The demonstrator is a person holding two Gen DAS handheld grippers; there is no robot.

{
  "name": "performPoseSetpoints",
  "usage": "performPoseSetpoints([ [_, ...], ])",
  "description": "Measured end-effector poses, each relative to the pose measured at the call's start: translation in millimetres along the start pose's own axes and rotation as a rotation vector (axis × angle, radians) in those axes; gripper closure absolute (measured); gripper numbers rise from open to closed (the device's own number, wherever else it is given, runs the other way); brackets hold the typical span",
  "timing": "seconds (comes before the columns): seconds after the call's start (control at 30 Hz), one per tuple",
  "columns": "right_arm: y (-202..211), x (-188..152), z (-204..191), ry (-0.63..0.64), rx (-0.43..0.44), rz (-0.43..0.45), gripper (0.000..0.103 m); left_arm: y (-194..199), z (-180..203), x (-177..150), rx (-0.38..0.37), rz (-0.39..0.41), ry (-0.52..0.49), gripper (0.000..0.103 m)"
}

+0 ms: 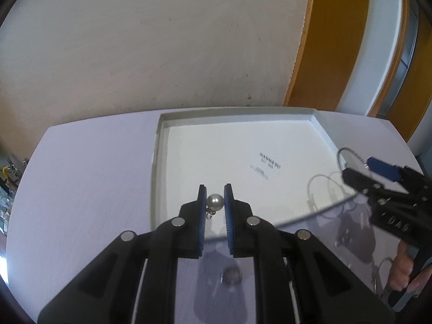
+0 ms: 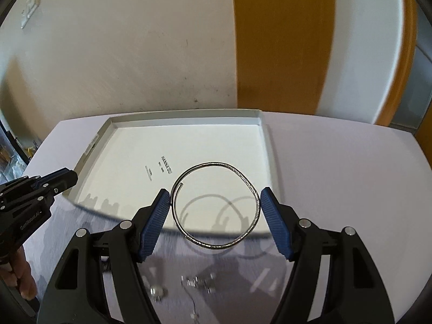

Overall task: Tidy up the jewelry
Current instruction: 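Carry pearl earring and silver bangle into the grey tray and open both tools, then withdraw both open tools from the tray back toward the jewelry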

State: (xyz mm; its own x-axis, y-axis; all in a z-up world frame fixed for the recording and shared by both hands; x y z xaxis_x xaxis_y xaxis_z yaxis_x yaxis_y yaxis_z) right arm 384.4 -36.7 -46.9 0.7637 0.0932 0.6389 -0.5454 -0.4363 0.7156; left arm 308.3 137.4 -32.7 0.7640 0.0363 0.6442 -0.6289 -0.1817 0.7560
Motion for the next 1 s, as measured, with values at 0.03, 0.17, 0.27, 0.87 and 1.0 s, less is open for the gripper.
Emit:
performPoseSetpoints([
  [0.03,-5.0,1.6,-0.9,-0.004,0.002,-0.005,0.032,-2.6,0.6,3.2,0.003,0.001,-0.003,0.09],
  [0.17,-27.5,11.9,-2.8,-0.021,0.005,-0.027,0.032,-21.3,1.7,16.7,0.008,-0.008,-0.02,0.09],
  [0.27,-38.5,17.1,-0.8,-0.032,0.002,-0.034,0.032,-39.4,-1.7,22.1,0.005,-0.034,-0.01,0.09],
  [0.87,-14.9,5.4,10.6,-0.003,0.031,-0.016,0.022,-53.5,-18.5,16.3,0.056,-0.082,0.042,0.056],
  [1.0,2.8,-10.8,13.3,0.02,0.04,-0.015,0.023,-32.0,-22.2,6.5,0.057,-0.061,0.038,0.053],
])
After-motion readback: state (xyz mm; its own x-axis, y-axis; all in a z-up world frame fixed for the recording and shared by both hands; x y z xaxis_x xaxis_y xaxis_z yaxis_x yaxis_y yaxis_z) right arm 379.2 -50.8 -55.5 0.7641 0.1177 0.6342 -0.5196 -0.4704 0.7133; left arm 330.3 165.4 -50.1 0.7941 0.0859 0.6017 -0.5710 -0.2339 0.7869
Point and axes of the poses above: each gripper's, at about its wrist camera, not at the fingertips, and y roughly against the way its jaws point, z to its right, x to its top, the point moved 3 cm from there along -y, roughly the way its jaws point, and after that the axes turned 13 degrees about -y, right-handed, at the moved point
